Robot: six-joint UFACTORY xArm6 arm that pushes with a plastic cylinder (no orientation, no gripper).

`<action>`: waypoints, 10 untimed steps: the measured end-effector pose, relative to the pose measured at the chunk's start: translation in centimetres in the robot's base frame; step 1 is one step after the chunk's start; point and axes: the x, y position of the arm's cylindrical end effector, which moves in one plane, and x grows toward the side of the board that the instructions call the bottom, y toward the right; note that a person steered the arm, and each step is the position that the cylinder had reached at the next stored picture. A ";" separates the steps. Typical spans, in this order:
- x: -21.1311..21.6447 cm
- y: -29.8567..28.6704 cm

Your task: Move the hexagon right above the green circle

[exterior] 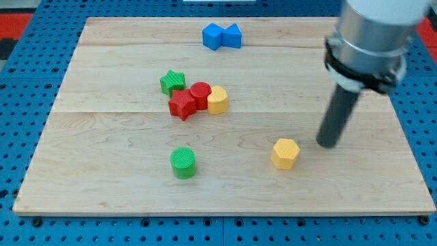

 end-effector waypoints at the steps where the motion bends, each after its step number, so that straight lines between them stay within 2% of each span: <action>1: 2.9 -1.8; 2: 2.1 -7.7; 3: -0.2 -8.9; 7: -2.0 -8.2; 9: -8.5 -10.2; 10: -4.9 -11.3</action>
